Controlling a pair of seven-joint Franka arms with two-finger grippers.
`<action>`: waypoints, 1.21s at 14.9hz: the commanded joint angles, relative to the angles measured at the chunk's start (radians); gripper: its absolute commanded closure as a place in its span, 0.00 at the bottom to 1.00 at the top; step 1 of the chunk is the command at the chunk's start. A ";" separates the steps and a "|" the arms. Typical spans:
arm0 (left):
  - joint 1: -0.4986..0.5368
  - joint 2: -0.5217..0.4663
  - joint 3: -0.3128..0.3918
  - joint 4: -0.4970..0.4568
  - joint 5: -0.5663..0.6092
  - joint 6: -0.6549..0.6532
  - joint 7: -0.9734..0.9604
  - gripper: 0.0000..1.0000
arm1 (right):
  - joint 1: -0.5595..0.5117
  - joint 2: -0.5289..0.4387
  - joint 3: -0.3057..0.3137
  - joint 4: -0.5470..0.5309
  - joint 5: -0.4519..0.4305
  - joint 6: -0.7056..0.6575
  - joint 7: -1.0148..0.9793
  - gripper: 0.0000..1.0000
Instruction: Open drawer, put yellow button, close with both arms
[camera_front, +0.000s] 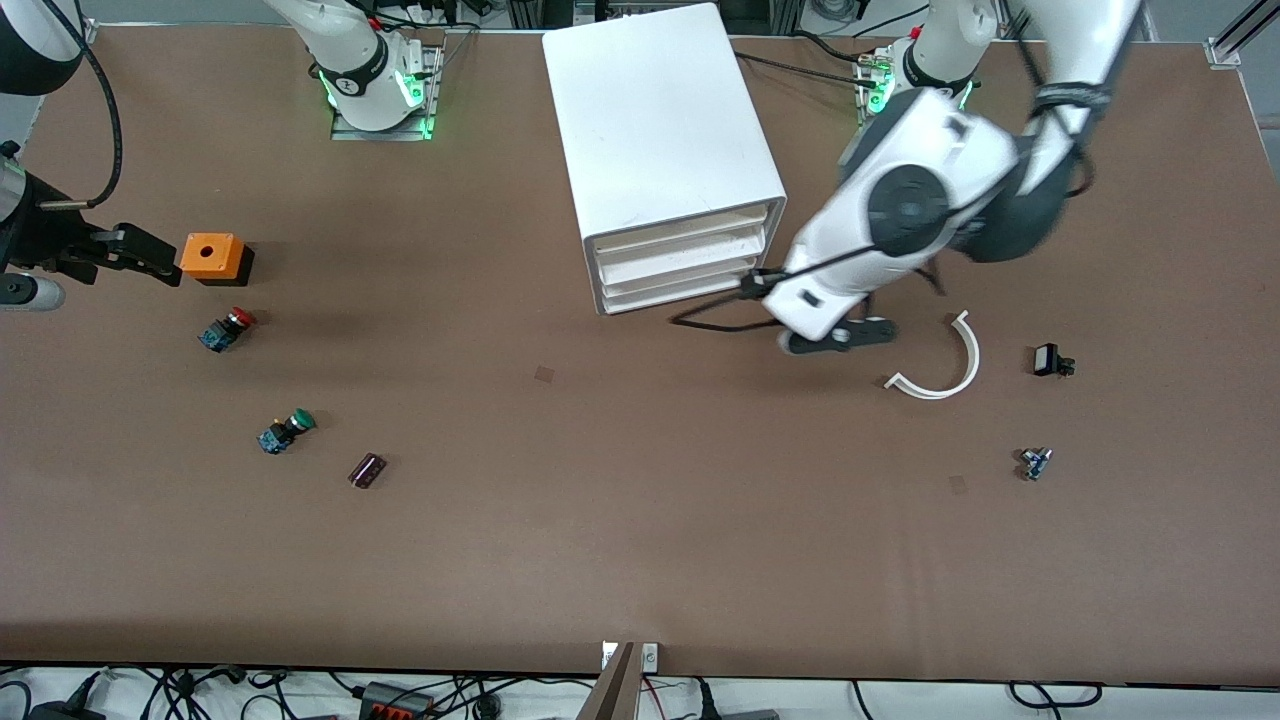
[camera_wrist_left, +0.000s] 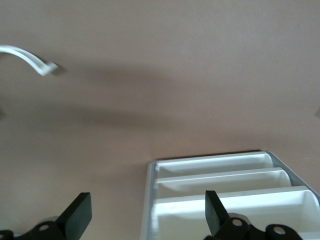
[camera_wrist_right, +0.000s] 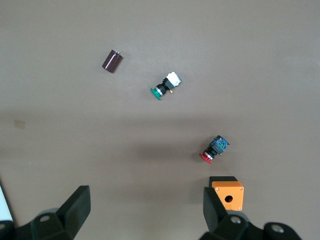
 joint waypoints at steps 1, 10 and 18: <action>0.086 -0.039 -0.009 0.040 0.012 -0.090 0.145 0.00 | 0.000 -0.021 0.005 -0.013 -0.011 0.011 -0.020 0.00; 0.105 -0.165 0.181 0.137 0.114 -0.246 0.579 0.00 | -0.005 -0.028 -0.005 -0.009 -0.005 -0.009 -0.019 0.00; 0.028 -0.401 0.396 -0.195 0.018 0.090 0.613 0.00 | -0.007 -0.026 -0.005 -0.009 -0.007 -0.014 -0.020 0.00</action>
